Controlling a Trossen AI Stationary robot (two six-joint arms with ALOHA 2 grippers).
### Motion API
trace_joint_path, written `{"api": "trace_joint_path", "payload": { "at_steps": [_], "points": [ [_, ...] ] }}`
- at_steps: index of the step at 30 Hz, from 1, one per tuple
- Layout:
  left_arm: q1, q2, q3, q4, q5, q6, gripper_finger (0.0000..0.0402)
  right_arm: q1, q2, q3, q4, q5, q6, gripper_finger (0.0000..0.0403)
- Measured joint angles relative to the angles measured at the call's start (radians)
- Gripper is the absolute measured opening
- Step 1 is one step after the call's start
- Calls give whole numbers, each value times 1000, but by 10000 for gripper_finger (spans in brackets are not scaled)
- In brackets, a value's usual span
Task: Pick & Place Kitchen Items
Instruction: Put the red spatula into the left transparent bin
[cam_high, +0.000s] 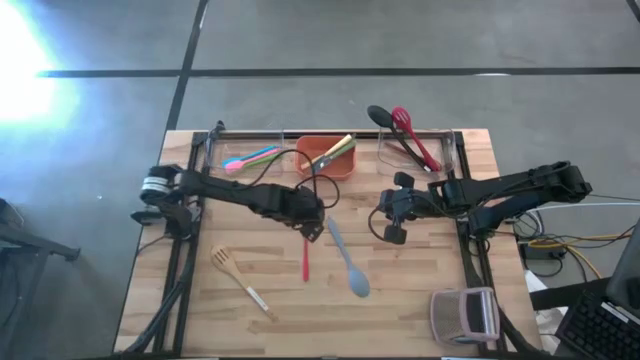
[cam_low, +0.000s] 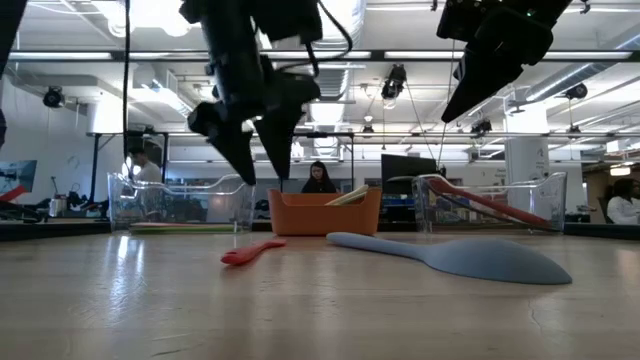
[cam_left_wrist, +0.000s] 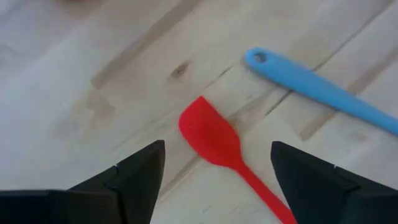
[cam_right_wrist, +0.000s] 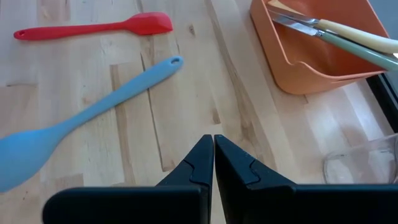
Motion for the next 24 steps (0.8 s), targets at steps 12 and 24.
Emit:
{"api": "trace_joint_path", "payload": {
  "at_steps": [12,24],
  "points": [
    [45,89,0,-5,94,64,294,0,0,0,-3,-26,-24,8],
    [46,146,0,63,134,131,298,0,1,0,0,-26,-22,8]
  ]
}}
